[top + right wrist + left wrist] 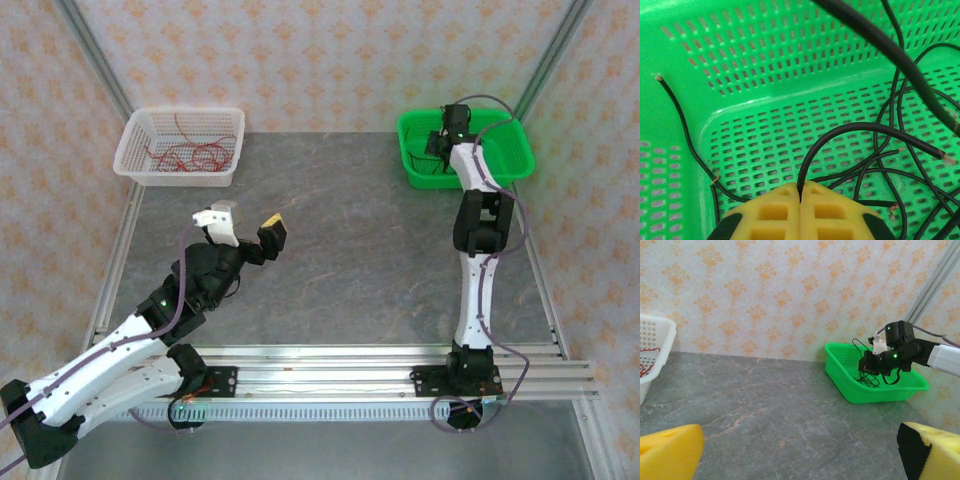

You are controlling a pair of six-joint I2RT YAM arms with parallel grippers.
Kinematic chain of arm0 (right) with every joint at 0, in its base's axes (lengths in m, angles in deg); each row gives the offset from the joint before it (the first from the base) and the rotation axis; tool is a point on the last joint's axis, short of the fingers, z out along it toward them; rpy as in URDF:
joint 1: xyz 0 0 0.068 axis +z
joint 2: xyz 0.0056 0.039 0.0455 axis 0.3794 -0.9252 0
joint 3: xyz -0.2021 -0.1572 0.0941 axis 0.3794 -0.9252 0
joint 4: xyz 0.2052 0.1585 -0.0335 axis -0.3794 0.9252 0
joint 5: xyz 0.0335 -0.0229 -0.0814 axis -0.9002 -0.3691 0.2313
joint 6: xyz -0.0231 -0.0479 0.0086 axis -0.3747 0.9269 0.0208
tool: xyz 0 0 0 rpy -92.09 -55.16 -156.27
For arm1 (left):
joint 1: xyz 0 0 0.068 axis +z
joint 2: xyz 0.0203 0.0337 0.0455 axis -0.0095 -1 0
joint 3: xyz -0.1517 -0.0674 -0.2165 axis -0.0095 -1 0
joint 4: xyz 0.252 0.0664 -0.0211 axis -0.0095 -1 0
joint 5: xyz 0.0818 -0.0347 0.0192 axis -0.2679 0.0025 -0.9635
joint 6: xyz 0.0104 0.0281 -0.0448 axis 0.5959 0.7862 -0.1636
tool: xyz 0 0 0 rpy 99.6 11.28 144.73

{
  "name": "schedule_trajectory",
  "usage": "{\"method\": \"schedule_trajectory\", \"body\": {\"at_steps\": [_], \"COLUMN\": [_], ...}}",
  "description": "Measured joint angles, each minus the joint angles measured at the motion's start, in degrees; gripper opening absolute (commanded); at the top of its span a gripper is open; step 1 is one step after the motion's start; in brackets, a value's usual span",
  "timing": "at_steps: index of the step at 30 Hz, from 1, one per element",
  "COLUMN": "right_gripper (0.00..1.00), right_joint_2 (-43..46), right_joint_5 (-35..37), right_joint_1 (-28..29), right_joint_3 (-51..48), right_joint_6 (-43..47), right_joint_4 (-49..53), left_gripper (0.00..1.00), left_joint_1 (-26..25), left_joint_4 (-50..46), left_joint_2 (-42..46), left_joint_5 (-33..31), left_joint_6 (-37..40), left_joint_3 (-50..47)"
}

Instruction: Untangle the cables

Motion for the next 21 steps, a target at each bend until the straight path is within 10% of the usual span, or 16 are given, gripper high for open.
{"method": "schedule_trajectory", "body": {"at_steps": [9, 21], "right_gripper": [0.48, 0.62], "right_joint_2": [-0.04, 9.97], "right_joint_5": [-1.51, -4.22], "right_joint_1": [0.0, -0.02], "right_joint_3": [2.25, -0.66], "right_joint_6": [-1.95, -2.51], "right_joint_4": [0.81, 4.81], "left_gripper": [0.99, 0.99], "left_joint_1": [0.0, 0.5], "left_joint_4": [-1.51, -5.14], "left_joint_2": [-1.09, -2.67], "left_joint_5": [-2.56, -11.28], "left_joint_6": [-0.02, -1.14], "left_joint_3": [0.22, 1.49]}}
